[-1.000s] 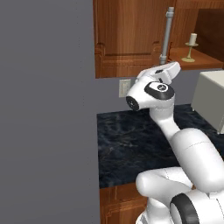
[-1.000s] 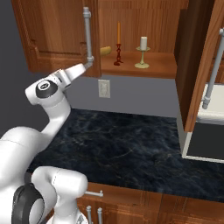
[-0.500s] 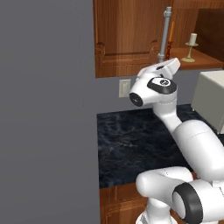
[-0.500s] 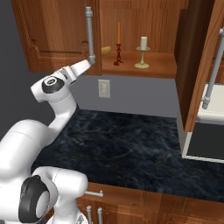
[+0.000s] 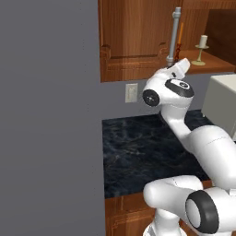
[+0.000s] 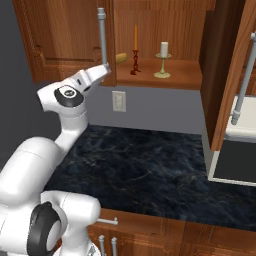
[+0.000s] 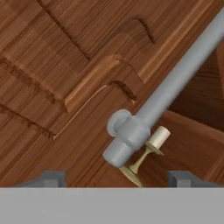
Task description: Pick the candle and candle from the dining table and place them in the open cabinet. Close the cabinet after placing the objects.
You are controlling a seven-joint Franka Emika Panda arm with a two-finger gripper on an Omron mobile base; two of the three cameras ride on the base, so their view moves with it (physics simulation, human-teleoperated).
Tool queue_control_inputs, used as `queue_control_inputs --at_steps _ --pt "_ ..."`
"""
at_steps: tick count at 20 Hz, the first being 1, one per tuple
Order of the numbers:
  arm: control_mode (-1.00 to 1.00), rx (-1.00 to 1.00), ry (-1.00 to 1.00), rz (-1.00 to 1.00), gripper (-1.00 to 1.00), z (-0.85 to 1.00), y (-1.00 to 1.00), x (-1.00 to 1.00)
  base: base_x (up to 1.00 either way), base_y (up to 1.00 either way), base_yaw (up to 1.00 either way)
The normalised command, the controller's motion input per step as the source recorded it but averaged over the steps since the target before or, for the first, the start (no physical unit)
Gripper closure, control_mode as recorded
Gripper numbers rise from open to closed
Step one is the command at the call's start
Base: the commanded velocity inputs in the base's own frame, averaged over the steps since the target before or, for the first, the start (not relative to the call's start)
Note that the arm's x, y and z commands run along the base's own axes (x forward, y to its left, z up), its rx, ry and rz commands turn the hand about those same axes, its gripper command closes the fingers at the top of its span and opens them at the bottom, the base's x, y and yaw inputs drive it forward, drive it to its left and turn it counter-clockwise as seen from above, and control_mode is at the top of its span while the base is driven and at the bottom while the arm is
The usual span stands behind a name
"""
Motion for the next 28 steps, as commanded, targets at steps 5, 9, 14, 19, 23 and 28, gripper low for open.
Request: queue_control_inputs --at_steps 5,9,14,19,23,28 --pt "-1.0 0.0 0.24 0.0 -1.0 -0.94 0.0 -0.08 0.0 0.0 0.0" --pt "-1.0 0.0 0.2 0.0 -1.0 -0.82 0.0 -0.07 0.0 0.0 0.0" --pt "-1.0 0.0 0.18 0.0 -1.0 -0.75 0.0 -0.15 0.0 0.0 0.0" --pt "-1.0 0.0 -0.01 -0.03 -1.0 -0.09 0.0 -0.75 0.0 0.0 0.0" --pt "-1.0 0.01 -0.03 -0.04 -1.0 0.2 0.0 -0.78 0.0 0.0 0.0" --pt "-1.0 0.06 0.0 -0.1 -1.0 0.36 0.0 -0.59 0.0 0.0 0.0"
